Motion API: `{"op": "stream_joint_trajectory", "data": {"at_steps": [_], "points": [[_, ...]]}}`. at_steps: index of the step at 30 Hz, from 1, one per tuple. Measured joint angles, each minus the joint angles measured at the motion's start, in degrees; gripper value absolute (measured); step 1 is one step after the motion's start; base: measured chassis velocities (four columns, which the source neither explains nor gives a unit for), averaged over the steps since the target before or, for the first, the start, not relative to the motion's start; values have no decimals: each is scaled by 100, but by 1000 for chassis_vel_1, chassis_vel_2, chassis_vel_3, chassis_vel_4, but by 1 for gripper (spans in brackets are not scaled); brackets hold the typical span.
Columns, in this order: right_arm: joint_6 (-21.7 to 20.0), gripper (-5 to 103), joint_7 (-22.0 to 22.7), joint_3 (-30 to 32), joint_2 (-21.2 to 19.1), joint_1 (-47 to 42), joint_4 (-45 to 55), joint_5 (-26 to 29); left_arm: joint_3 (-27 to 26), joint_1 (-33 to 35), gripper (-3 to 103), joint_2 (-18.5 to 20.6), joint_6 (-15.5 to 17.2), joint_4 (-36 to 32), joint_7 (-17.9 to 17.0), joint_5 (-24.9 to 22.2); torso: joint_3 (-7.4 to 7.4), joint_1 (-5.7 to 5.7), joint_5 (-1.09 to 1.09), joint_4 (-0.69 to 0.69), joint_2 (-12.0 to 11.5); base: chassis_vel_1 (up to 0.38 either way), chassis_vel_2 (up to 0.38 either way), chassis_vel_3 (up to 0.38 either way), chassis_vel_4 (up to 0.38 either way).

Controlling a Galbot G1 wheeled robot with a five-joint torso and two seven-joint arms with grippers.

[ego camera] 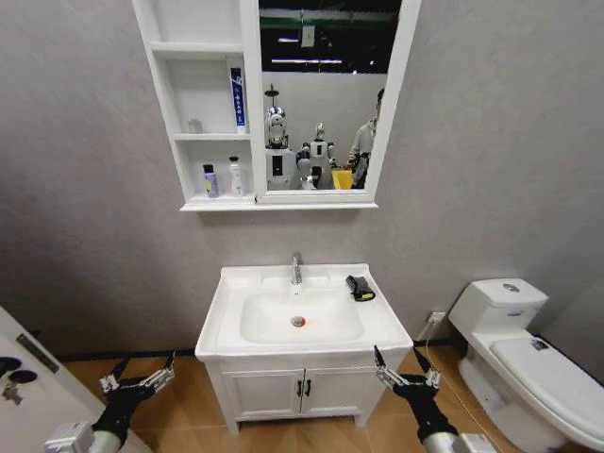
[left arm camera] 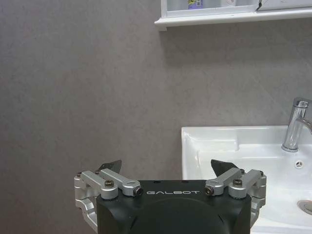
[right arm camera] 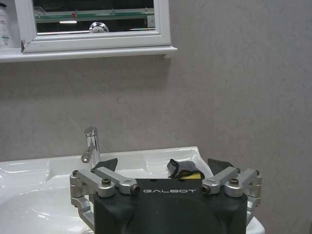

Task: Move facial cleanser and shampoo from washbasin to cabinet, then wipe washbasin with towel.

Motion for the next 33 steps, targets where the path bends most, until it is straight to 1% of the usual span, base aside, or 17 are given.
{"op": "stream_joint_trajectory", "data": {"at_steps": [9, 11, 15, 20, 21, 22, 23, 24, 25, 26, 28, 29, 30, 31, 32, 33], "points": [[36, 100, -1, -11, -39, 63, -54, 23, 3, -4, 100, 3, 3, 4, -3, -4, 2, 7, 0, 0, -3, -163, 156, 169, -166], [101, 100, 28, 23, -85, 139, -105, 160, 3, -5, 100, 4, 5, 4, -3, -5, 3, 8, 1, 0, -3, -86, 132, 116, -72], [102, 100, 52, 75, -141, 237, -147, 271, 3, -4, 100, 5, 5, 5, -3, -5, 2, 6, 0, 0, -3, -22, 69, 29, -35], [-261, 100, 161, 300, -293, 511, -194, 703, 3, -2, 100, 6, 6, 5, -4, -5, -1, -3, 0, 0, 1, 21, -18, -34, 13], [-587, 100, 248, 480, -450, 699, -239, 1017, 3, -2, 100, 6, 6, 5, -4, -5, -1, -3, 2, -1, 1, 24, -45, -20, 51], [-782, 100, 320, 592, -586, 837, -273, 1233, 3, -2, 100, 7, 6, 5, -4, -5, -1, -3, 1, -2, 1, 0, 0, 0, 0], [-782, 100, 320, 592, -586, 837, -273, 1233, 3, -2, 100, 7, 6, 5, -4, -5, -1, -3, 1, -2, 1, 0, 0, 0, 0], [-982, 100, 413, 717, -808, 1036, -318, 1483, 3, -2, 100, 7, 6, 5, -5, -5, -1, -3, 2, -1, 0, 0, 0, 0, 0], [-1181, 100, 523, 878, -1118, 1289, -362, 1743, 3, -2, 100, 7, 6, 5, -4, -6, 0, -1, 2, 1, 0, 0, 0, 0, 0], [-1181, 100, 523, 878, -1118, 1289, -362, 1743, 3, -2, 100, 7, 6, 5, -4, -6, 0, -1, 2, 1, 0, 0, 0, 0, 0], [-1260, 100, 599, 987, -1405, 1469, -379, 1940, 3, -2, 100, 8, 7, 5, -5, -6, 1, 3, 0, 2, -1, 0, 0, 0, 0], [-1210, 100, 581, 986, -1419, 1466, -379, 1937, 4, -2, 100, 7, 7, 6, -5, -6, 1, 3, 0, 2, -2, 0, 0, 0, 0], [-1210, 100, 581, 986, -1419, 1466, -379, 1937, 4, -2, 100, 7, 7, 6, -5, -6, 1, 3, 0, 2, -2, 0, 0, 0, 0], [-1057, 100, 504, 954, -1358, 1416, -372, 1843, 4, -2, 100, 7, 7, 6, -5, -6, 1, 4, 0, 2, -1, 0, 0, 0, 0], [-932, 100, 403, 912, -1209, 1333, -348, 1685, 4, -2, 100, 7, 7, 6, -5, -6, 1, 4, 2, 1, -1, 0, 0, 0, 0], [-932, 100, 403, 912, -1209, 1333, -348, 1685, 4, -2, 100, 7, 7, 6, -5, -6, 1, 4, 2, 1, -1, 0, 0, 0, 0]]}}
